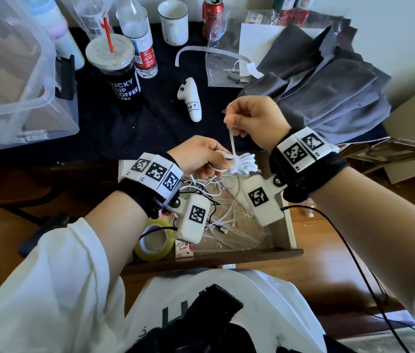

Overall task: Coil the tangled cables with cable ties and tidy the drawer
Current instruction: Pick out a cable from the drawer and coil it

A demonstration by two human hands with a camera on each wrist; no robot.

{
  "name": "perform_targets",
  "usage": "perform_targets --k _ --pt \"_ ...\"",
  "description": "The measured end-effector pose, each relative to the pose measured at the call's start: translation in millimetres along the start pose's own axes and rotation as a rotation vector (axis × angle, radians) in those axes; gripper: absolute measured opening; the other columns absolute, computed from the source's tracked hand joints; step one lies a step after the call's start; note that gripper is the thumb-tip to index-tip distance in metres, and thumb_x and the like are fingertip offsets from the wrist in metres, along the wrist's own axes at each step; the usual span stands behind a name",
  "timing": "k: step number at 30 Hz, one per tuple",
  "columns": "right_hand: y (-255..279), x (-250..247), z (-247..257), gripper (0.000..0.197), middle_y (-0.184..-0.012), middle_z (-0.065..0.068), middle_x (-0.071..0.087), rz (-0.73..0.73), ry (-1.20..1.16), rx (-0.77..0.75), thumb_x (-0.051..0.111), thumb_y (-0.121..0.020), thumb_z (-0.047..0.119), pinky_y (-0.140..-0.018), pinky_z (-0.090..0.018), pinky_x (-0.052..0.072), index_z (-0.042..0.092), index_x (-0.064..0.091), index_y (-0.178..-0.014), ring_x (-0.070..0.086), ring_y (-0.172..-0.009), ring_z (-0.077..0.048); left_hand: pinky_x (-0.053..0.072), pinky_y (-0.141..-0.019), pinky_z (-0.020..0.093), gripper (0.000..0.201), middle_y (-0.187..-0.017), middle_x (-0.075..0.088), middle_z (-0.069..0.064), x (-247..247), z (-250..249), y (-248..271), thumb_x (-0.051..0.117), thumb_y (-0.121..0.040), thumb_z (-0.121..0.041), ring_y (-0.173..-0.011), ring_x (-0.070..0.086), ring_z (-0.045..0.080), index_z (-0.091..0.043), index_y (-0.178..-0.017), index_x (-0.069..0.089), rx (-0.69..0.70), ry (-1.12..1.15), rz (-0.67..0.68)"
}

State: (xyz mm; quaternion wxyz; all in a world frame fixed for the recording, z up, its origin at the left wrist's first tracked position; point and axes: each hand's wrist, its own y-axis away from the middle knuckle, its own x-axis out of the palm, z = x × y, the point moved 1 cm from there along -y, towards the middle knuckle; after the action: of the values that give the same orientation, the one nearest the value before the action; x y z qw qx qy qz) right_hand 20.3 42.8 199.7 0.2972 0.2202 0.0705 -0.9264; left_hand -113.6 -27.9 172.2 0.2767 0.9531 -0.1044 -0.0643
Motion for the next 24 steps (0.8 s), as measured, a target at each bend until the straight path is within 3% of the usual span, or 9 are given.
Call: perform_targets --k 6,10,12,14,16,18,21,24 --pt "0 -2 -12 0.026 -0.057 0.006 0.056 -0.035 -0.143 0.066 0.058 -0.087 -0.002 -0.050 -0.013 0.045 0.015 0.055 -0.067 0.053 -0.046 0.002 0.033 -0.035 0.016 0.015 -0.061 0.060 0.010 -4 0 -9 0.065 -0.082 0.001 -0.034 0.043 0.005 -0.010 -0.084 0.055 -0.003 -0.165 -0.071" --pt "3 -8 -29 0.017 -0.059 0.010 0.061 -0.121 -0.218 0.138 0.063 -0.085 0.004 -0.052 -0.013 0.045 0.017 0.059 -0.074 0.057 -0.054 0.002 0.035 -0.036 0.015 0.008 -0.063 0.060 0.009 -14 19 -11 0.060 -0.088 -0.002 -0.038 0.045 0.005 -0.008 -0.087 0.055 -0.022 0.058 -0.122" --pt "8 -7 -40 0.012 -0.071 0.006 0.059 -0.112 -0.225 0.193 0.063 -0.085 0.005 -0.053 -0.013 0.044 0.015 0.059 -0.089 0.055 -0.056 0.005 0.035 -0.036 0.015 0.004 -0.060 0.061 0.008 -22 32 -10 0.057 -0.089 -0.002 -0.040 0.046 0.005 -0.005 -0.087 0.057 -0.032 0.228 -0.160" --pt "16 1 -53 0.030 -0.081 0.004 0.057 -0.034 -0.261 0.280 0.062 -0.085 0.003 -0.056 -0.014 0.046 0.011 0.054 -0.112 0.055 -0.061 0.004 0.034 -0.036 0.014 0.007 -0.059 0.061 0.006 -28 45 -9 0.053 -0.091 -0.004 -0.042 0.046 0.005 -0.002 -0.087 0.059 -0.036 0.373 -0.165" --pt "26 12 -65 0.048 -0.092 0.002 0.057 0.092 -0.320 0.366 0.063 -0.082 0.000 -0.064 -0.019 0.049 0.013 0.045 -0.125 0.057 -0.073 -0.005 0.033 -0.037 0.013 0.013 -0.060 0.060 0.003 -27 57 -8 0.049 -0.094 -0.007 -0.044 0.045 0.004 -0.001 -0.090 0.060 -0.060 0.466 -0.132" --pt "34 28 -73 0.057 -0.097 0.003 0.055 0.198 -0.377 0.406 0.065 -0.078 -0.005 -0.068 -0.019 0.052 0.021 0.044 -0.124 0.058 -0.076 -0.008 0.032 -0.037 0.013 0.015 -0.060 0.059 0.001 -22 68 -6 0.045 -0.095 -0.011 -0.043 0.045 0.004 -0.003 -0.094 0.059 -0.107 0.549 -0.087" --pt "40 53 -84 0.050 -0.094 0.003 0.057 0.268 -0.421 0.406 0.066 -0.078 -0.004 -0.064 -0.018 0.053 0.028 0.052 -0.113 0.060 -0.077 -0.008 0.034 -0.036 0.014 0.018 -0.062 0.059 0.003 -11 90 -7 0.051 -0.088 -0.017 -0.043 0.046 0.006 -0.003 -0.097 0.057 -0.184 0.620 -0.024" --pt "43 72 -96 0.034 -0.081 0.004 0.063 0.276 -0.476 0.487 0.063 -0.081 -0.004 -0.055 -0.017 0.052 0.020 0.056 -0.105 0.062 -0.060 -0.006 0.033 -0.038 0.015 0.020 -0.063 0.063 0.006 -2 113 -8 0.048 -0.093 -0.021 -0.044 0.047 0.007 -0.004 -0.095 0.059 -0.268 0.606 -0.015"
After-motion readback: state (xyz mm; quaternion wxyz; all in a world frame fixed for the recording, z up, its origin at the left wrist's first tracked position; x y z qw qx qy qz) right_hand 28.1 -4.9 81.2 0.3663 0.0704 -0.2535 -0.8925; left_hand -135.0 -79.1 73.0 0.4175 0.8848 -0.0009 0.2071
